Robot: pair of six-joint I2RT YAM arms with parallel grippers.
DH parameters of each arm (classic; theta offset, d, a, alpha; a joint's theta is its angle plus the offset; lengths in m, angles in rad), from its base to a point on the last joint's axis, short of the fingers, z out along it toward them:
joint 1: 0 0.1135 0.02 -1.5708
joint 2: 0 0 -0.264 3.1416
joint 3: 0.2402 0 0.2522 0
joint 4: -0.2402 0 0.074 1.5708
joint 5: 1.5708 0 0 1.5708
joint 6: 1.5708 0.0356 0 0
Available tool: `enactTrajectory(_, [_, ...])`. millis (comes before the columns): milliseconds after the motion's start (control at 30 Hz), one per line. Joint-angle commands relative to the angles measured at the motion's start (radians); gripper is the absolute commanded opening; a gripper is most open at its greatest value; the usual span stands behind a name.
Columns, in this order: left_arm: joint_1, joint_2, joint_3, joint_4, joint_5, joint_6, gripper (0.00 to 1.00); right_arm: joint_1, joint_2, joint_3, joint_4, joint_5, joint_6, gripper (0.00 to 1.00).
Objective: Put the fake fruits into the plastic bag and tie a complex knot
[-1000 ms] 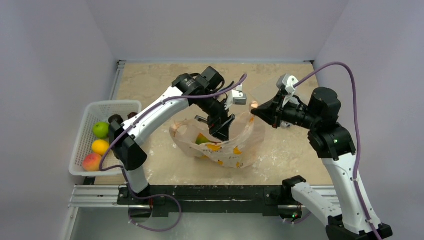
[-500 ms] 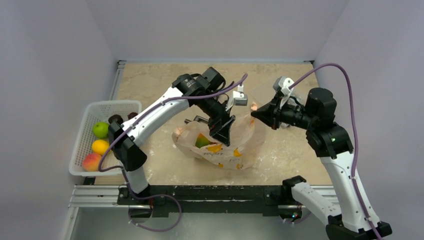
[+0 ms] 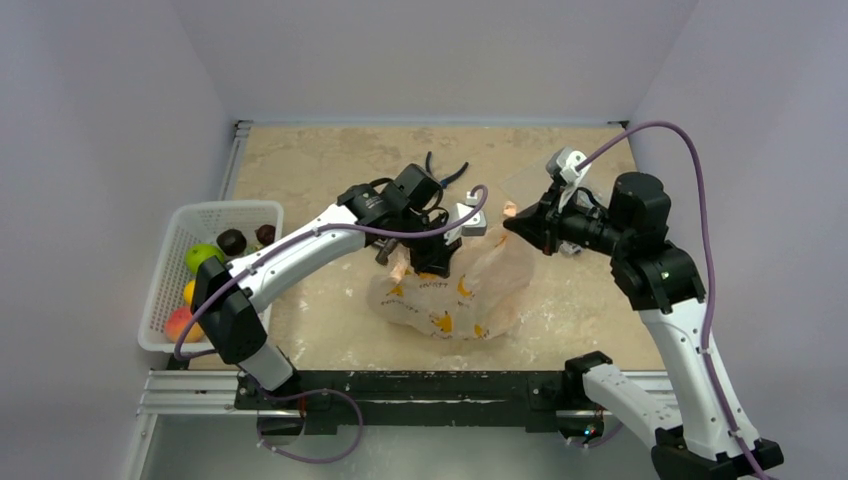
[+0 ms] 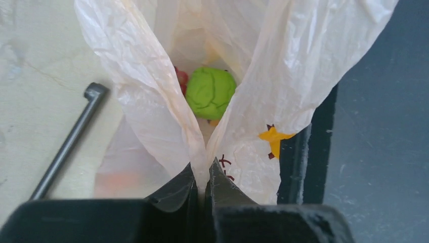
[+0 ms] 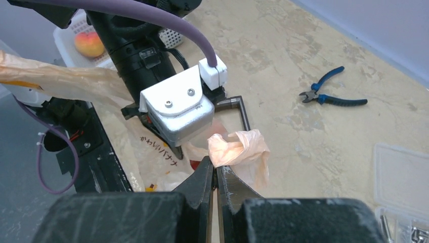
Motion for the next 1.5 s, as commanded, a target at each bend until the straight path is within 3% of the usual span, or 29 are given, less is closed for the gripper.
enactTrajectory(0, [0.047,-0.022,-0.056,0.13,-0.024,0.046,0.0,0.0,-0.001,0.044,0.009,0.036,0.01,0.0])
enactTrajectory(100, [0.053,-0.049,-0.132,0.189,0.031,0.083,0.0,-0.001,0.009,0.063,0.016,0.036,0.032,0.0])
enactTrajectory(133, [0.058,-0.059,-0.149,0.208,0.055,0.081,0.0,0.0,0.014,0.072,0.013,0.031,0.034,0.11])
enactTrajectory(200, [0.068,-0.068,-0.152,0.215,0.106,0.067,0.0,0.0,0.022,0.088,-0.014,-0.014,0.028,0.5])
enactTrajectory(267, [0.072,-0.076,-0.138,0.203,0.132,0.062,0.0,-0.001,0.025,0.089,-0.053,-0.065,0.006,0.74])
enactTrajectory(333, [0.074,-0.084,-0.13,0.197,0.152,0.067,0.0,0.0,0.02,0.074,-0.09,-0.075,-0.024,0.88])
enactTrajectory(433, [0.075,-0.087,-0.113,0.18,0.162,0.08,0.0,-0.001,-0.009,0.021,-0.097,-0.052,-0.096,0.98])
enactTrajectory(767, [0.077,-0.082,-0.089,0.176,0.172,0.057,0.0,0.009,-0.02,-0.223,0.221,-0.098,-0.021,0.99])
enactTrajectory(933, [0.077,-0.112,-0.126,0.209,0.156,0.035,0.0,0.037,-0.039,-0.356,0.465,-0.038,0.202,0.98])
enactTrajectory(1000, [0.077,-0.129,-0.155,0.232,0.151,0.023,0.0,0.045,-0.05,-0.412,0.536,-0.018,0.256,0.91])
enactTrajectory(1067, [0.077,-0.152,-0.183,0.255,0.147,0.021,0.0,0.045,-0.058,-0.436,0.543,0.015,0.271,0.87])
enactTrajectory(1167, [0.077,-0.173,-0.197,0.24,0.139,0.028,0.0,0.045,-0.085,-0.406,0.487,0.022,0.237,0.98])
enactTrajectory(1300, [0.078,-0.179,-0.201,0.236,0.134,0.033,0.0,0.045,-0.137,-0.339,0.348,0.069,0.212,0.99])
enactTrajectory(1467, [0.078,-0.174,-0.195,0.262,0.121,0.016,0.0,0.045,-0.158,-0.31,0.223,0.11,0.362,0.99])
